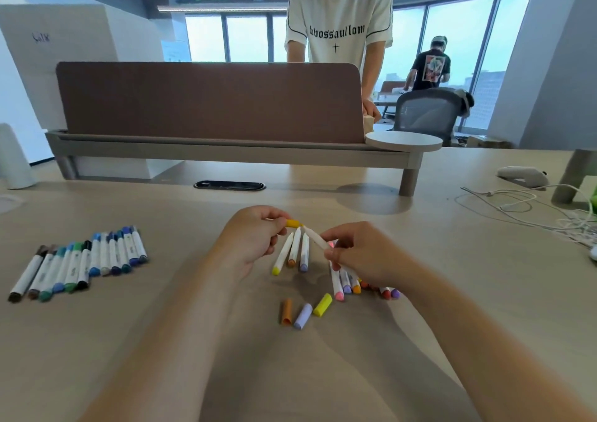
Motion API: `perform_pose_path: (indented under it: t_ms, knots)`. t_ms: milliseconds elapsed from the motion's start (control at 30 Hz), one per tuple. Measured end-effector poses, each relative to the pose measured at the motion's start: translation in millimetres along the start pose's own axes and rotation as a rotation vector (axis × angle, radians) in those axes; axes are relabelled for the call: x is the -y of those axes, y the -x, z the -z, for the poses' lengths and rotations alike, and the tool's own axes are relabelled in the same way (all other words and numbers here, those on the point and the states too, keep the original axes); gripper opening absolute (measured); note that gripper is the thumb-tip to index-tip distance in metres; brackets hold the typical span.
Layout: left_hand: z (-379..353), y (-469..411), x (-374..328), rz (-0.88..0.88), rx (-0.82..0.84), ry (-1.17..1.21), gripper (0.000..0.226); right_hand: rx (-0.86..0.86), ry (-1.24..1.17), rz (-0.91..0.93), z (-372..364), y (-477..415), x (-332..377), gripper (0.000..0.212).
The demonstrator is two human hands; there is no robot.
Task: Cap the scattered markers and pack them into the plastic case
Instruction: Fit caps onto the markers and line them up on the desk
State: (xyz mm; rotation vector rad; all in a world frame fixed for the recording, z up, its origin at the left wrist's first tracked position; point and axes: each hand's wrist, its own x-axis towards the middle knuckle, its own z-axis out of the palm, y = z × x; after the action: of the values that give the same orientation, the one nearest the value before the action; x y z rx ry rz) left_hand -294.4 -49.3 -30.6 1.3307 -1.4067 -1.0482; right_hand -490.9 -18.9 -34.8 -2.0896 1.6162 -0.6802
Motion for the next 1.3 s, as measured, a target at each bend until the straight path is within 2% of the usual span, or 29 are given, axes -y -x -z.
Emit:
perform_pose_path:
  t_ms: [267, 367, 600, 700, 767, 967, 1100, 1300]
  knots:
    - [0, 1, 0, -0.045, 0.027, -0.044, 0.023, 0.031, 0.035, -0.024, 0, -2, -2, 0.027]
    - [0, 1, -1, -0.033, 0.003, -0.049, 0.017, 0.034, 0.036, -0.023, 0, -2, -2, 0.028]
    - [-1, 2, -2, 0.103, -0.073, 0.199, 0.008, 0.046, -0.006, -0.007, -1, -2, -3, 0.020]
    - [-2, 4, -2, 0.135, -0.055, 0.244, 0.025, 0.080, -0.030, 0.009, -2, -2, -1, 0.019]
    - [-4, 7, -3, 0.143, -0.031, 0.251, 0.026, 0.093, -0.028, 0.008, -4, -2, 1, 0.020]
    - [-8, 8, -4, 0.142, -0.043, 0.283, 0.009, 0.101, -0.030, 0.001, -5, -1, 3, 0.015]
    - [-8, 10, -7, 0.132, -0.021, 0.266, 0.005, 0.103, -0.041, -0.003, -5, 1, 5, 0.017]
    - [-13, 13, -8, 0.098, -0.019, 0.105, 0.008, 0.081, -0.016, -0.012, -5, 2, 8, 0.019]
